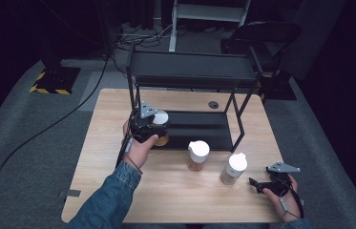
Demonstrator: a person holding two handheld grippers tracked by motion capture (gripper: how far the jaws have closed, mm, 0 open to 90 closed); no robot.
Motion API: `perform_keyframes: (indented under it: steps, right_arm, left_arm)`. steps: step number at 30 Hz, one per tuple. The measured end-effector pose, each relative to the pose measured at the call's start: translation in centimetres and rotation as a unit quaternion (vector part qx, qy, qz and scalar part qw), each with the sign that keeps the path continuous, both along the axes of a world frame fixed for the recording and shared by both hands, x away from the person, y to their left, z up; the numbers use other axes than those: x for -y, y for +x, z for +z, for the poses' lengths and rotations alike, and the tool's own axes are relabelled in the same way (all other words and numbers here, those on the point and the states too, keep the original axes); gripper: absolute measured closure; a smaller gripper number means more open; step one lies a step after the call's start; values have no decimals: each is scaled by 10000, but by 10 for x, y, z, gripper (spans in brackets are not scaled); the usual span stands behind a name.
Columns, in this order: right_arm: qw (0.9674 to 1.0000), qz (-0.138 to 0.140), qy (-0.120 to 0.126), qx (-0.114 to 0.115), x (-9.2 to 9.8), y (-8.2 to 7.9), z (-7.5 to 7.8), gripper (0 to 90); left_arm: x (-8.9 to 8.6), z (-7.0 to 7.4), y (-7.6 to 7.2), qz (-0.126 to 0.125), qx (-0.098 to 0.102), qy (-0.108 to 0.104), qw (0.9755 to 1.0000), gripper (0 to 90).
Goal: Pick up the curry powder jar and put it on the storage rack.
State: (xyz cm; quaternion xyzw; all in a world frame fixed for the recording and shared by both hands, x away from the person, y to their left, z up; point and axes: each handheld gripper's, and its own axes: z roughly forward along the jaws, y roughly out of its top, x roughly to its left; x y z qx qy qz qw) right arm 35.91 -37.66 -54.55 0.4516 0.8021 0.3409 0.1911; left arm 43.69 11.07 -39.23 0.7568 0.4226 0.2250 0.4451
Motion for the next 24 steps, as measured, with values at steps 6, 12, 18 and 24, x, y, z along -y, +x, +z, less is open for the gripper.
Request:
perform_keyframes:
  steps: [6, 12, 18, 24]
  right_arm:
    - [10000, 0, 1, 0, 0, 0, 0, 34]
    - [10000, 26, 3, -4, 0, 1, 0, 33]
    - [10000, 43, 0, -2, 0, 1, 0, 33]
    - [10000, 66, -2, 1, 1, 1, 0, 33]
  left_arm:
    - [1, -7, 10, 70, -38, 45, 10000, 331]
    - [4, -16, 19, 177, -89, 92, 9998, 331]
    - [7, -25, 28, 217, -205, 110, 9995, 331]
    - [8, -32, 34, 281, -268, 207, 9990, 331]
